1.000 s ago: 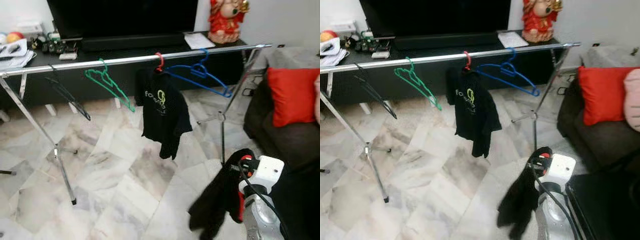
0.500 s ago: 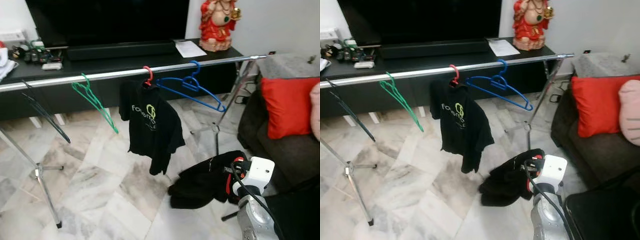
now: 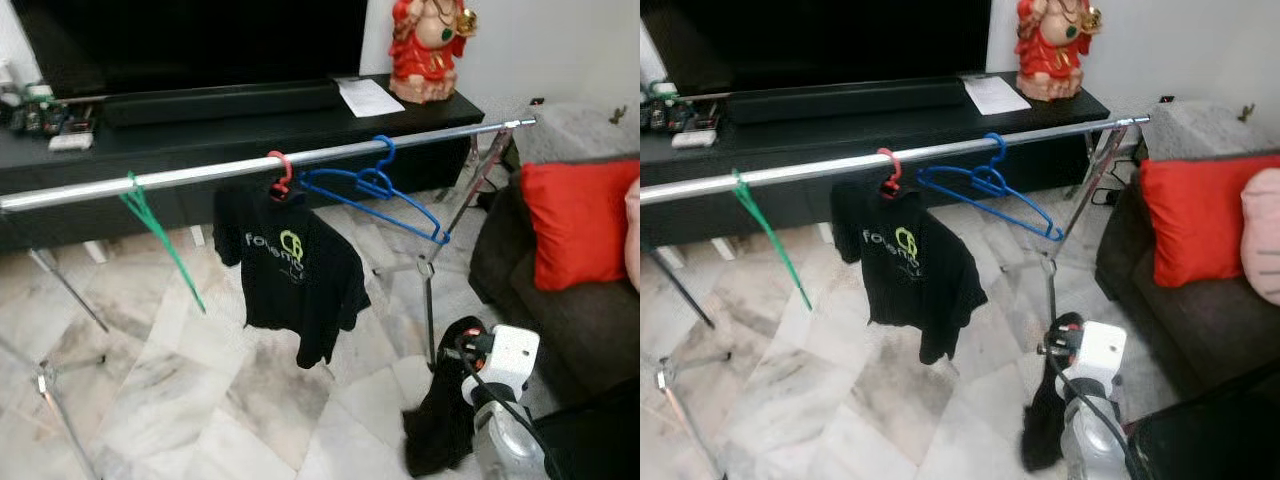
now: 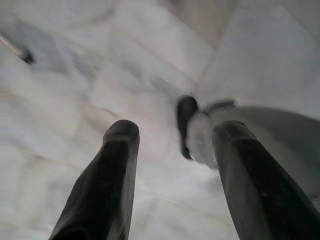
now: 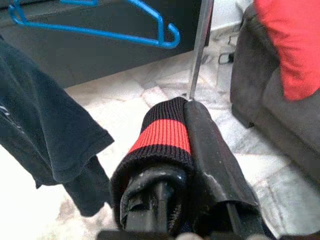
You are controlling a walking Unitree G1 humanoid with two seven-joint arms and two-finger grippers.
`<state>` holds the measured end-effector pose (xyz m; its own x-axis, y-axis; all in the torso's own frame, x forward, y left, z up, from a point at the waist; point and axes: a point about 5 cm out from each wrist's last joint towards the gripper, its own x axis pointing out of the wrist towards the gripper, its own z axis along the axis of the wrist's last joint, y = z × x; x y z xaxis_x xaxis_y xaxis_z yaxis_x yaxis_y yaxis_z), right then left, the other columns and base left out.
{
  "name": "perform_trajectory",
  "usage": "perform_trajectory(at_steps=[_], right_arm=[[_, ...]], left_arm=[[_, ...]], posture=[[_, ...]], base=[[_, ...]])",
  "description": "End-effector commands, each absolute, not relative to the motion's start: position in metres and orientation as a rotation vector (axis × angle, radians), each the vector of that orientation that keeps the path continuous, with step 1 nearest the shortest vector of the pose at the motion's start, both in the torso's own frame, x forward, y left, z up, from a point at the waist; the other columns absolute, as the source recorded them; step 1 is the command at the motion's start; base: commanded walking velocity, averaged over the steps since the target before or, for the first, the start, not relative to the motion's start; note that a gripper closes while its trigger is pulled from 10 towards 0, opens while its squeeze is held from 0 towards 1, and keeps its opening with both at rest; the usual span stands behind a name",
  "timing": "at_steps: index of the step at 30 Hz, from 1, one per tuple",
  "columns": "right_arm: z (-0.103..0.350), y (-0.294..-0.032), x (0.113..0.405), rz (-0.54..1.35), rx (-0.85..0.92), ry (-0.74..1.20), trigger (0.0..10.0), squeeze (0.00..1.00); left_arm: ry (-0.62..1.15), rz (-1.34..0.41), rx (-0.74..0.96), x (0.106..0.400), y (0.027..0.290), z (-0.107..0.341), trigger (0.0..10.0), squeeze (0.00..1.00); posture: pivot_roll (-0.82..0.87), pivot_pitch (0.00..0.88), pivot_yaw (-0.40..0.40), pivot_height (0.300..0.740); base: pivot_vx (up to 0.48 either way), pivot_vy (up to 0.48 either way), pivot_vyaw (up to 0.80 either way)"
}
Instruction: Hang hanger
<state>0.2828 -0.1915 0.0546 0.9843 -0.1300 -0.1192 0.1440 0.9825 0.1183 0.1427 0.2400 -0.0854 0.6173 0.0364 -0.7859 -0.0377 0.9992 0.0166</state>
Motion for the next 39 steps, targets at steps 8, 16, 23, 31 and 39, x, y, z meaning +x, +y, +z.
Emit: perform_trajectory(at_steps=[8,16,23,31,39], right_arm=[[0.013,-0.206,0.268,-0.136,0.088,0.283,10.0,0.0],[-0.02,-0.206,0.252,-0.115,0.086,0.462,10.0,0.0],[-0.043,-0.211,0.233,-0.163,0.109,0.601,10.0,0.0],[-0.055,-0.21,0.22,-0.179,0.112,0.669,10.0,0.0],[-0.056,-0.208,0.219,-0.199,0.124,0.667,10.0,0.0]], left_arm=[[0.876,0.039,-0.024,0.146,0.245,-0.082,10.0,0.0],[0.732,0.016,0.013,0.196,0.239,-0.06,10.0,0.0],[0.369,-0.104,0.07,0.261,0.243,0.0,10.0,0.0],[0.145,-0.228,0.073,0.283,0.2,0.038,10.0,0.0],[0.084,-0.234,0.028,0.288,0.169,0.053,10.0,0.0]], posture=[[0.0,0.105,-0.016,0.74],[0.01,0.086,-0.023,0.74],[0.03,0.069,-0.029,0.74],[0.04,0.056,-0.037,0.74],[0.03,0.083,-0.045,0.74]], base=[[0.253,0.0,0.0],[0.0,0.0,0.0],[0.0,0.0,0.0],[0.0,0.0,0.0],[0.0,0.0,0.8]])
